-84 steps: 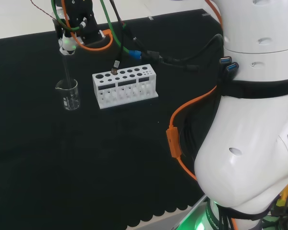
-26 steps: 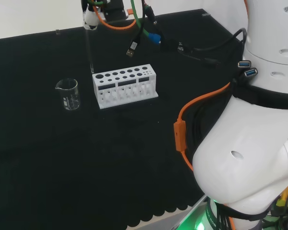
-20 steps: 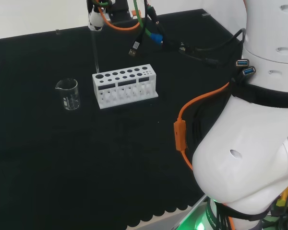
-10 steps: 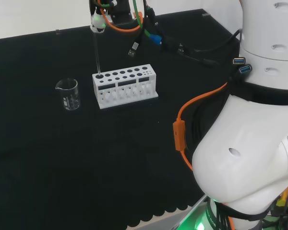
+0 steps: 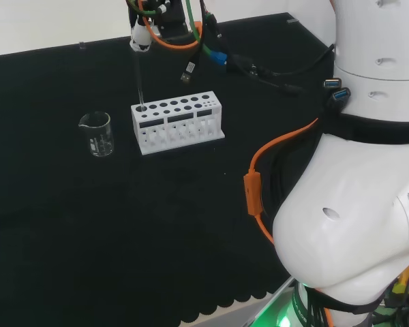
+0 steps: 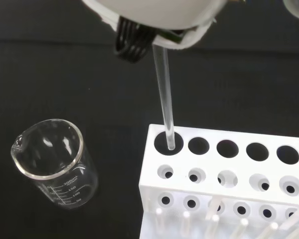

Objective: Put the glass rod back on the white test tube rack.

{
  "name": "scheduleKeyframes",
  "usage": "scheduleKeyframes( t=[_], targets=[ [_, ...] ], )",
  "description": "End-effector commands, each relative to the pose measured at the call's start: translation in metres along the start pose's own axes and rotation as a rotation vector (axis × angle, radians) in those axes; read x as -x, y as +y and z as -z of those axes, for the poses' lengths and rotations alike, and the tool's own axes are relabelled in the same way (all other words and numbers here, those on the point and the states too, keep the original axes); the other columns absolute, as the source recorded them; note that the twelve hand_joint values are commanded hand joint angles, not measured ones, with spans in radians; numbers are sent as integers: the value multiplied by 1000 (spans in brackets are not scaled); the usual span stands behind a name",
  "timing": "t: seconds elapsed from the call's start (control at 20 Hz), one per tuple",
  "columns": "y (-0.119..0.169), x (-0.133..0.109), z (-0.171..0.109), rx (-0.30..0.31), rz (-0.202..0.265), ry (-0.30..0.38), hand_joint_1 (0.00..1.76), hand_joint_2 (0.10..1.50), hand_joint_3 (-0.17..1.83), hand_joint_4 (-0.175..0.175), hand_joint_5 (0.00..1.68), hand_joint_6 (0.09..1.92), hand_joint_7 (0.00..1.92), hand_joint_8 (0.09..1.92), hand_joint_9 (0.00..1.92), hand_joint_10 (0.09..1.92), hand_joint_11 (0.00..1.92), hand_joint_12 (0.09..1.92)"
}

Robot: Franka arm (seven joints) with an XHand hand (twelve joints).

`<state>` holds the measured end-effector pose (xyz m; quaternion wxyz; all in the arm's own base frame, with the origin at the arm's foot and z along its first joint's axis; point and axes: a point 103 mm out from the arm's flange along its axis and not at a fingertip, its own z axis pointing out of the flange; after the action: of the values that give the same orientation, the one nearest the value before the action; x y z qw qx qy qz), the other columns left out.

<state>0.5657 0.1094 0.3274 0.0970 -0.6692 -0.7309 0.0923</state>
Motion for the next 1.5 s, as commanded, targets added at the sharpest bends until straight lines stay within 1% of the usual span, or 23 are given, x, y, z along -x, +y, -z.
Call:
scheduleKeyframes(
  t=[0.05, 0.35, 0.5, 0.7, 0.95, 1.5],
  targets=[
    [4, -2, -4, -13, 3, -8, 1191, 632, 836, -175, 1142, 970, 1627, 523, 1920, 87, 1691, 454],
    [16, -7, -19, -41, 7, -21, 1191, 632, 836, -175, 1141, 971, 1627, 522, 1920, 87, 1691, 454],
    [21, -10, -25, -49, 17, -24, 1191, 632, 835, -175, 1141, 971, 1628, 522, 1920, 87, 1691, 454],
    [26, -11, -34, -62, 27, -26, 1191, 633, 835, -175, 1140, 971, 1628, 521, 1920, 87, 1691, 454],
    [31, -11, -47, -83, 29, -38, 1191, 634, 834, -175, 1140, 972, 1627, 520, 1919, 87, 1691, 454],
    [38, -17, -57, -108, 41, -61, 1191, 635, 832, -175, 1138, 973, 1627, 519, 1919, 87, 1690, 454]
  ],
)
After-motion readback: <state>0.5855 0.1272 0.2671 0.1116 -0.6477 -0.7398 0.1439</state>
